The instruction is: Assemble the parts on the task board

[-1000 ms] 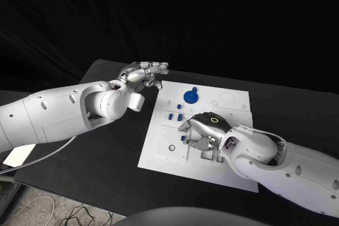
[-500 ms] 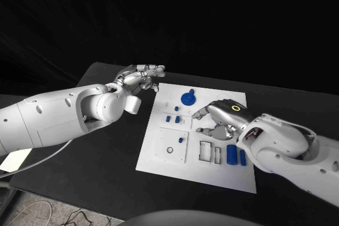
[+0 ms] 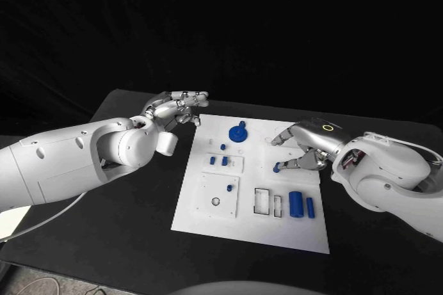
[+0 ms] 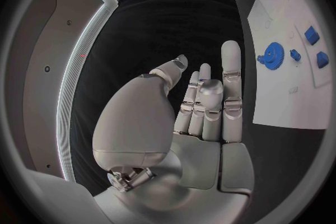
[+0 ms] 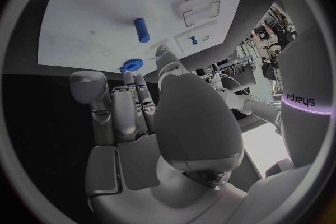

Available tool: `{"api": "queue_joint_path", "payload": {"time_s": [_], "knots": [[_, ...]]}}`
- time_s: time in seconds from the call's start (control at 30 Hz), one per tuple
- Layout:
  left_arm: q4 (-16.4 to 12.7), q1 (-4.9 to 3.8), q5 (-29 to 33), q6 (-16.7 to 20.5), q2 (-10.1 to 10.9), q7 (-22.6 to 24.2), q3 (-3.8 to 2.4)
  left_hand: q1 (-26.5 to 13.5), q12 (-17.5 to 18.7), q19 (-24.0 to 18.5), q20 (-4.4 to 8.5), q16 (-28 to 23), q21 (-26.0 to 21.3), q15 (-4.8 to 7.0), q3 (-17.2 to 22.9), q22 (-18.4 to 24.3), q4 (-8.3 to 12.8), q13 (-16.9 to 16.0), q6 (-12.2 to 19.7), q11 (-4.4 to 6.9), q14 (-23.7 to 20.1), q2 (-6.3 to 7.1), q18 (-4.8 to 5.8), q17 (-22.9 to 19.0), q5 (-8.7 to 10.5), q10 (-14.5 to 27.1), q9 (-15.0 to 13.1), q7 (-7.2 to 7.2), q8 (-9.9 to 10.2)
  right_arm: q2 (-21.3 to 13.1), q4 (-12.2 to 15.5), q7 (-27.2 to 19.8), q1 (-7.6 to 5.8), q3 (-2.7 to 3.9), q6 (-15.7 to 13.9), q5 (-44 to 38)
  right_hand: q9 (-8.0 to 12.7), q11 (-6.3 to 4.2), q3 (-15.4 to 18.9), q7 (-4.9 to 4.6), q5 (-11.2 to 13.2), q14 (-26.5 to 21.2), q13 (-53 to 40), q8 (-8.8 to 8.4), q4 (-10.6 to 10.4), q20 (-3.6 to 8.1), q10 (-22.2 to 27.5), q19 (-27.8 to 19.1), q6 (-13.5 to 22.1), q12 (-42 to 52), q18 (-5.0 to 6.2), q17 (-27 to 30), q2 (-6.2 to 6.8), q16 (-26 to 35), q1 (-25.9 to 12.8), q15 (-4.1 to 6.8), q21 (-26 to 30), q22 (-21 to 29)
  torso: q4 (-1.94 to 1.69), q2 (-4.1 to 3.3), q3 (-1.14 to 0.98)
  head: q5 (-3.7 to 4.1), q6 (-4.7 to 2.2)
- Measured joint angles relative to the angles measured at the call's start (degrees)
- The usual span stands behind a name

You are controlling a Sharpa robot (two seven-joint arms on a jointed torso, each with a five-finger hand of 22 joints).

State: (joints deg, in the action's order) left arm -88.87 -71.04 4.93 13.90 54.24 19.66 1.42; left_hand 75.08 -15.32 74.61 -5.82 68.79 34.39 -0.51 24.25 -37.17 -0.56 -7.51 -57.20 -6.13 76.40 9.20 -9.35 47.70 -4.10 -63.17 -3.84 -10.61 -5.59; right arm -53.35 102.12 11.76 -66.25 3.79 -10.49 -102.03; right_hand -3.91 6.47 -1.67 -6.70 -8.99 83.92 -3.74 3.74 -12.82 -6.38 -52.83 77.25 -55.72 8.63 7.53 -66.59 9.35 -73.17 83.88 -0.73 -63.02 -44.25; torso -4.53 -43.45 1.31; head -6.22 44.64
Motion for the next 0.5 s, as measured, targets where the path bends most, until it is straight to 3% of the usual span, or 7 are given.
{"api": "queue_joint_path", "payload": {"time_s": [0.27,0.5], "knots": [[0.1,0.00,0.0,-0.1,0.0,-0.1,0.00,0.0,0.0,0.0,0.00,0.0,0.0,0.00,0.0,0.0,0.0,0.0,0.0,0.00,0.0,0.00,0.00,0.0,0.00,0.0,0.0,0.00,0.0,0.5,-1.0,0.7,0.18,-0.19,4.1,-0.4,0.0,-0.84,-0.1,0.20,0.2,0.0,-0.1,0.00,0.1,0.00,-2.5,0.0,-0.2,1.8,0.00,0.5,-1.45,0.1,1.5,0.00,0.2,0.2,-0.06,-0.02,0.00,0.08,0.09],[0.1,0.00,0.0,-0.2,0.0,-0.1,0.00,0.0,0.0,0.0,0.00,0.0,0.0,0.00,0.0,0.0,0.0,0.0,0.0,0.00,0.0,0.00,0.00,0.0,0.00,0.0,0.0,0.00,0.0,1.3,-1.8,0.8,0.77,-0.39,5.9,-0.8,0.0,-1.25,-1.0,0.54,0.7,0.0,-0.1,0.00,1.0,0.43,-4.3,0.4,-0.6,2.5,0.01,1.1,-2.63,0.6,2.6,0.44,0.2,0.2,-0.07,-0.03,0.02,-0.07,0.19]]}}
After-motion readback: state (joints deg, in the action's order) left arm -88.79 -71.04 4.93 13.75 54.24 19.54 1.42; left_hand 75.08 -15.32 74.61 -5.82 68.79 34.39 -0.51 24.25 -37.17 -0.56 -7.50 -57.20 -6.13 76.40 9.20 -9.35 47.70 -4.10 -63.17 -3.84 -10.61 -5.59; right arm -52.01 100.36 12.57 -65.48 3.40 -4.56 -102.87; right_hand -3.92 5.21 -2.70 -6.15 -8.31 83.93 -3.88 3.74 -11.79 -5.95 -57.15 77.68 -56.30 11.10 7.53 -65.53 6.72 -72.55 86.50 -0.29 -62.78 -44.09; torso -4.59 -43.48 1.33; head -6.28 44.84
